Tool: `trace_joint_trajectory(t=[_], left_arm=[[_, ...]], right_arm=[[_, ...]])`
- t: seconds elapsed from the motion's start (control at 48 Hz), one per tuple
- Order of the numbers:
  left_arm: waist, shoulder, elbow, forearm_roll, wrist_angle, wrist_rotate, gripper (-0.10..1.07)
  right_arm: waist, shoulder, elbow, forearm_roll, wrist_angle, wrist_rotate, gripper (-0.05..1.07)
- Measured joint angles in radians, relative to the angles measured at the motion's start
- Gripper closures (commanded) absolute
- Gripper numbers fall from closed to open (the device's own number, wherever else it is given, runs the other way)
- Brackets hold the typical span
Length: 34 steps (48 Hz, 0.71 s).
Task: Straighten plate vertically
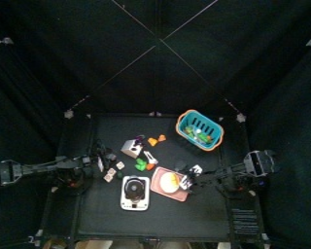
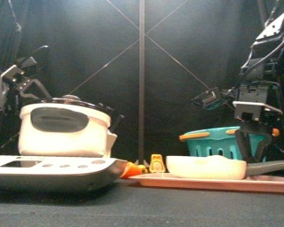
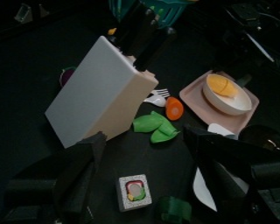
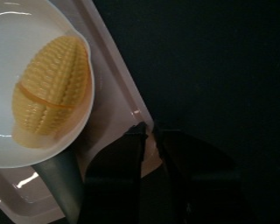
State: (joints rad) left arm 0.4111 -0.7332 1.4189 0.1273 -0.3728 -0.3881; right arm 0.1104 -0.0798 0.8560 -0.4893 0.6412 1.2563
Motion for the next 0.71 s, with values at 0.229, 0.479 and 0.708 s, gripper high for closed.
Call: trace_joint_trajectory(t=[0.229,0.479,0.708], left_arm=[[0.0,0.0,0.0,0.0,0.002,0.0,-0.06],[0.0,0.0,0.0,0.0,0.002,0.0,-0.06],[0.0,-0.002,0.0,0.0,0.002,0.0,-0.06]], right_arm=[[-0.003,0.002,0.002,0.0,-0.006,0.002,0.33],[-0.005,0.028,0.003,-0.002,-0.009,-0.006,0.33],[-0.003,0.046,-0.003,-0.008,-0.017,-0.008,0.34]])
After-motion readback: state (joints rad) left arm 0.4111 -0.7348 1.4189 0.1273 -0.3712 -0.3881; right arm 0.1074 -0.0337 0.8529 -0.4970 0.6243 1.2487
